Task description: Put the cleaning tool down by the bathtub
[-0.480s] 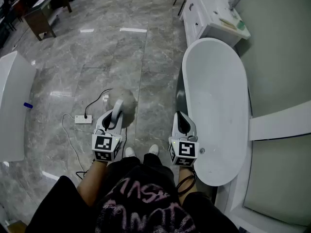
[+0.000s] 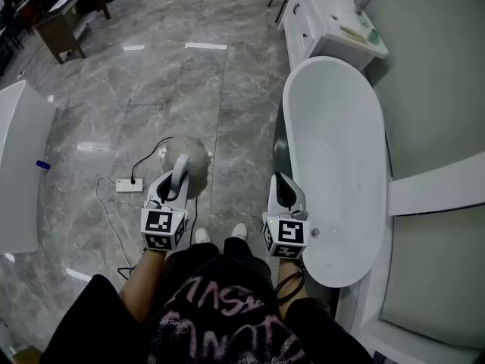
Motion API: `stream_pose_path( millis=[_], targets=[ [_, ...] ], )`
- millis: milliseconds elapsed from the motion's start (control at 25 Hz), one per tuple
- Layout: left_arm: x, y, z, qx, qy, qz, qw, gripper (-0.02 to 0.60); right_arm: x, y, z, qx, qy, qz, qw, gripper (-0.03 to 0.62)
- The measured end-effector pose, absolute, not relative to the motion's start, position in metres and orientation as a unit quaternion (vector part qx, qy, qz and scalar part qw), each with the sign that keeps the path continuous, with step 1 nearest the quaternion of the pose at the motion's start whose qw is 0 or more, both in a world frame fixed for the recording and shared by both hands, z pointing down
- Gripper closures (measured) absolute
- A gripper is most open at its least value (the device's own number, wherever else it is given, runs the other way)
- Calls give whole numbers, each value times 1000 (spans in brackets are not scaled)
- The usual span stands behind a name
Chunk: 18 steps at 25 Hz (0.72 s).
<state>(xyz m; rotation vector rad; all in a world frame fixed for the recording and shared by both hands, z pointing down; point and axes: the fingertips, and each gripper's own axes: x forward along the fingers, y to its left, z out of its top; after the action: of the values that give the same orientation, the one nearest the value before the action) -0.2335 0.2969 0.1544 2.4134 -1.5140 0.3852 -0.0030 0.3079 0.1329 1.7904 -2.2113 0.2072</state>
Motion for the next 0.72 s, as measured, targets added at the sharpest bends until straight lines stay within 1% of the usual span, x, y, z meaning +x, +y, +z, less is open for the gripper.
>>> stream_pose_path(
  millis=[400, 720],
  targets=[
    [-237, 303, 159, 840, -512, 143, 105, 502, -7, 315, 129, 627, -763, 63, 143, 580],
    [-250, 305, 167, 842, -510, 136, 114, 502, -18, 325, 138, 631, -756, 67, 160, 580]
  ],
)
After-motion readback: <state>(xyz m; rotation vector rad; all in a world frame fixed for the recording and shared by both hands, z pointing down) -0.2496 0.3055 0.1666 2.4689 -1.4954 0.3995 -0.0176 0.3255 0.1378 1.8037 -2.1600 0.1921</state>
